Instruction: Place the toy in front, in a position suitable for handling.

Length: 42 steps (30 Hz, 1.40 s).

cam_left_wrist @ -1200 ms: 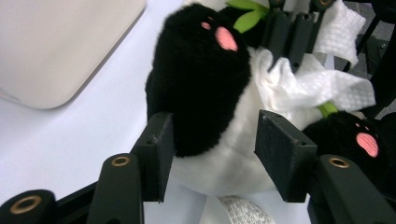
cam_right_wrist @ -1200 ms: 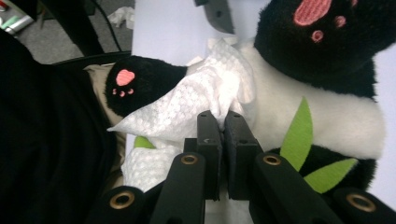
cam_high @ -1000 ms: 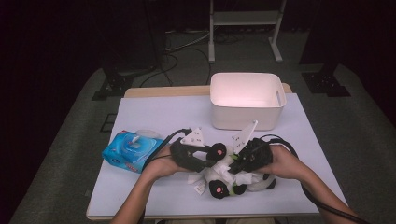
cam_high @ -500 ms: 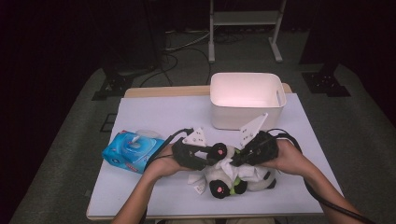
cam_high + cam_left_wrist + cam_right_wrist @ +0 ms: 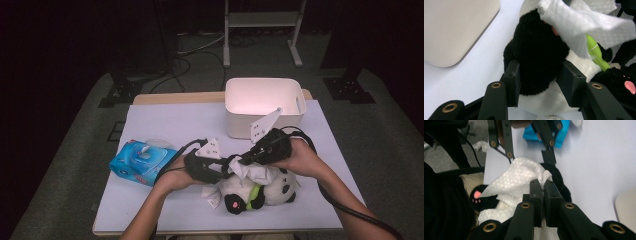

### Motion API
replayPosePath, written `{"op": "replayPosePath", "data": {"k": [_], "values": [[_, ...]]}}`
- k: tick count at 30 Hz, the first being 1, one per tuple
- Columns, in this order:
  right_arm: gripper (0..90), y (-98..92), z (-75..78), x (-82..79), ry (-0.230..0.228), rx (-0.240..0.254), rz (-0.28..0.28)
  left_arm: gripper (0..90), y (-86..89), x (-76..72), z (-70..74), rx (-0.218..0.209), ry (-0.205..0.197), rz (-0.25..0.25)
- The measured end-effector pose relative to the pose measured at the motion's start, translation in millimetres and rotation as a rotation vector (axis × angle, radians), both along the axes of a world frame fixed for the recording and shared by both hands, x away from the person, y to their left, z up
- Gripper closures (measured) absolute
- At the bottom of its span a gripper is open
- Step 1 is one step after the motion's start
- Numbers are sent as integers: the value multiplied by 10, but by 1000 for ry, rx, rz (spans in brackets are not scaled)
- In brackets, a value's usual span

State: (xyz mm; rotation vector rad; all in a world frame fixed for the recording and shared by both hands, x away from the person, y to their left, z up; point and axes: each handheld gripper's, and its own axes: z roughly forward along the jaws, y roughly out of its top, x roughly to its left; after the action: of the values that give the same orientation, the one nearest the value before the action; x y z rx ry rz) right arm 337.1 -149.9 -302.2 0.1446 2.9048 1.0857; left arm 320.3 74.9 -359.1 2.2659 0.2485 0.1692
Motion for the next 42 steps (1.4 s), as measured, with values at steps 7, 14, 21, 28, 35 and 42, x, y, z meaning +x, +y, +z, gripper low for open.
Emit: {"op": "replayPosePath", "data": {"k": [7, 14, 21, 28, 35, 42], "values": [[856, -241, -85, 75, -6, -76, -80, 548, 3, -9, 7, 1, -6, -5], [854, -337, -236, 125, 48, -52, -101, 548, -13, -18, 4, -7, -7, -15], [854, -155, -133, 117, 57, 1, -39, 549, -24, -24, 7, -7, -6, -15], [853, 49, 94, 66, 30, 61, 15, 549, -28, -24, -2, -8, -5, -13], [851, 75, 67, 74, 19, 6, 16, 549, -22, -25, -14, 0, -9, -8], [851, -143, -49, 135, 46, -44, -34, 549, -18, -7, -6, 1, 0, -11]]}}
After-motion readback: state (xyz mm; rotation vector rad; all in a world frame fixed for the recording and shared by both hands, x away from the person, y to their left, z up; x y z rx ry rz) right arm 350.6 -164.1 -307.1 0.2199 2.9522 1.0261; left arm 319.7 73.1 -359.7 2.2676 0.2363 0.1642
